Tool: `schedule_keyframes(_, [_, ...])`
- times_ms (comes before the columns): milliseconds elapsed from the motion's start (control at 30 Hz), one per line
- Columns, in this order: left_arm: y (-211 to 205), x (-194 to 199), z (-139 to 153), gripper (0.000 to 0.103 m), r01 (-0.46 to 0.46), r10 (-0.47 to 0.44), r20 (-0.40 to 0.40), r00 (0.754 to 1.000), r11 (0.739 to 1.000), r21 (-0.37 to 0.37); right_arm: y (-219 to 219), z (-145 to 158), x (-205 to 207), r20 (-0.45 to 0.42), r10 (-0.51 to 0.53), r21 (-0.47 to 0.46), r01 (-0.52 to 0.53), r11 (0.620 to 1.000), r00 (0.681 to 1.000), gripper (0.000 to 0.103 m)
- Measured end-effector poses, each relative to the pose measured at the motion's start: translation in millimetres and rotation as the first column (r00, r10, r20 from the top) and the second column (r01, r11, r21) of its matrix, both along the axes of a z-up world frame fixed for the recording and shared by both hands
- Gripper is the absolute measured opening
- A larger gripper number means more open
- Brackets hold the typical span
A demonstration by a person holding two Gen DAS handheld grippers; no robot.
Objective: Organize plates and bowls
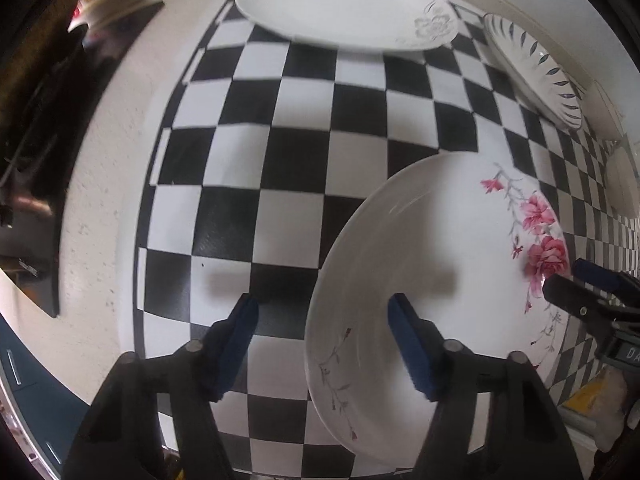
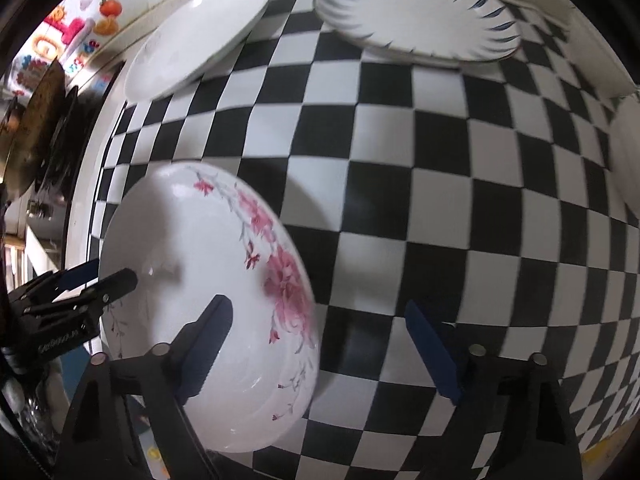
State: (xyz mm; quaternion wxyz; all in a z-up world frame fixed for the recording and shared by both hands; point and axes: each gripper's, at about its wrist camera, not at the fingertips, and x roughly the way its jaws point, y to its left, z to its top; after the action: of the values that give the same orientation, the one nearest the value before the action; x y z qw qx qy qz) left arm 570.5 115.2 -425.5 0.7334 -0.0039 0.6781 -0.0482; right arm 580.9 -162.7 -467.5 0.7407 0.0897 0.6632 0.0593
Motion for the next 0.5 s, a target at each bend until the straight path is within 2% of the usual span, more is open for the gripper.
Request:
schedule_keyframes(33, [0.5,0.6,-2.3,0.055,-0.004,0.004,-0.007,1.000,1.000,-0.009,2.5,-1.2,-0.1,-0.007,0.008,0.008,-0.008,1.000,1.000,0.082])
schedule_keyframes(67, [1.0,0.9,-5.2,0.053,-0.009,0.009,-0.022,1.000,1.000,-0.023,4.6,-3.3,-0.2,-0.015,0.016,0.013,-0.015,1.000,1.000,0.075])
schedule_keyframes(167, [0.6,1.9,-7.1,0.051,-0.020,0.018,-0.033,0.999,0.998,-0.061,9.1,-9.9,-1.2,-0.049,0.026,0.060,-0.023,0.998,0.998,0.057])
schedule_keyframes(233, [-5.2,2.2,-7.3,0.045,0.001,-0.003,-0.032,0.999,0.998,-0.069,10.5,-11.4,-0.8,-0.048,0.026,0.071,-0.022,0.997,0.999,0.048])
schedule_keyframes(267, [-8.9,1.3,-7.3,0.044,0.018,-0.020,-0.033,0.999,0.997,-0.077,11.7,-12.6,-0.5,-0.050,0.033,0.081,-0.029,0.996,0.998,0.032])
schedule_keyframes(367, [-15.2,0.8,-8.3,0.042,0.033,-0.036,-0.035,0.999,0.996,-0.080,16.3,-12.5,-1.7,-0.042,0.047,0.068,-0.044,0.997,0.998,0.026])
schedule_keyframes(500, [-11.9,2.0,-7.9,0.041,0.004,-0.009,-0.053,0.999,0.996,-0.095,10.6,-10.4,-4.4,-0.018,0.051,0.081,-0.050,0.995,0.999,0.023])
